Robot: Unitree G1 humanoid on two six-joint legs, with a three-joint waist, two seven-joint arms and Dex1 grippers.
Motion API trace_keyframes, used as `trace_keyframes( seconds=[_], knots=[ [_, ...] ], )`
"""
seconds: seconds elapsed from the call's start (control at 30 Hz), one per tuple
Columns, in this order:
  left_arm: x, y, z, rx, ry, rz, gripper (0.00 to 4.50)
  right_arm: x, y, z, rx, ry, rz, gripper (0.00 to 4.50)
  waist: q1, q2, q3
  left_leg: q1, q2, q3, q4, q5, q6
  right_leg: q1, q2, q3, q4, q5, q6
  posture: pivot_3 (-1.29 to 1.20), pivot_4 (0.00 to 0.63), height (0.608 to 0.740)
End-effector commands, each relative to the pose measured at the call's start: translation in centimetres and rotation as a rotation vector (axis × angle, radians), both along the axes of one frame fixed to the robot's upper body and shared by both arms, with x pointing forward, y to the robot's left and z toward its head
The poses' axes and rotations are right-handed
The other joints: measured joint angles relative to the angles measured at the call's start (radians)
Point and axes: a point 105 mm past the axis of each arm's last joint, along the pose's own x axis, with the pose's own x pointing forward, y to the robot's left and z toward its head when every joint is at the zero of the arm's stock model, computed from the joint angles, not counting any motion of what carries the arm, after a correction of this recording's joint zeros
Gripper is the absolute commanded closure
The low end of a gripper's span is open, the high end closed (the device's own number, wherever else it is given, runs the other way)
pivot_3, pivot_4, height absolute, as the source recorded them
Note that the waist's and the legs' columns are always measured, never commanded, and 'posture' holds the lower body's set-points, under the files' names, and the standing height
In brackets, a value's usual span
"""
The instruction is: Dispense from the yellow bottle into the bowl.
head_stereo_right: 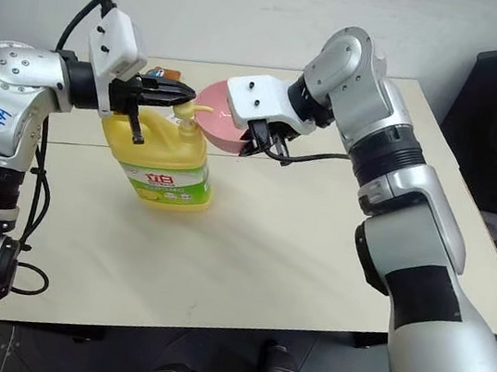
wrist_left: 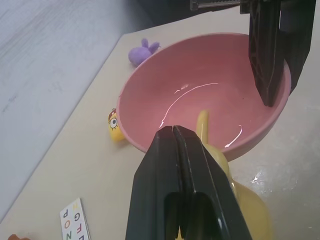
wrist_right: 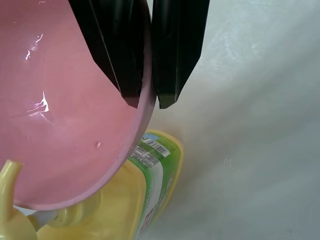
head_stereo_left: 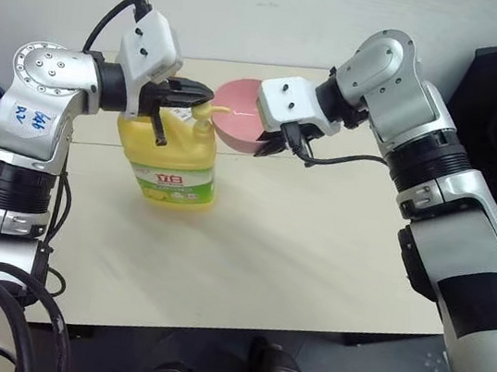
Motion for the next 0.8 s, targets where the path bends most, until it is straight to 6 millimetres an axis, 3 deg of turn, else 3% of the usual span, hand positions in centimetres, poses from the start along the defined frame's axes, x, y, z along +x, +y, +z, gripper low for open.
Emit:
trace_keyframes(
  seconds=[0.03,0.23,0.6,0.8],
  knots=[
    [0.6,-0.3,-4.9,0.113,0.141,0.004,4.47,-1.1,0.4,0.8,-0.017,0.000,0.067,4.50,0.000,0.000,0.000,0.000,0.000,0.000,0.000,0.000,0.000,0.000,0.000,0.000,0.000,0.000,0.000,0.00,0.150,0.740],
    [0.3,-0.4,-6.6,0.192,0.153,-0.017,4.47,-1.1,0.4,0.8,-0.016,0.004,0.067,4.50,0.001,0.000,0.000,0.001,0.000,0.000,0.000,0.000,0.000,0.002,0.000,0.000,0.000,0.000,0.000,0.00,0.150,0.740],
    [0.6,-0.2,-8.1,0.292,0.128,-0.011,4.47,-1.2,0.5,0.6,-0.013,0.012,0.070,4.50,0.001,0.002,-0.004,0.003,0.000,0.002,-0.001,0.000,0.000,0.005,0.000,0.002,0.001,0.000,0.000,0.00,0.150,0.740],
    [0.7,0.0,-8.7,0.323,0.123,-0.005,4.47,-1.2,0.5,0.5,-0.009,0.015,0.070,4.50,0.000,0.003,-0.004,0.017,0.002,0.004,-0.009,0.000,0.000,0.017,0.001,0.002,-0.003,-0.001,-0.001,0.00,0.150,0.740]
  ],
)
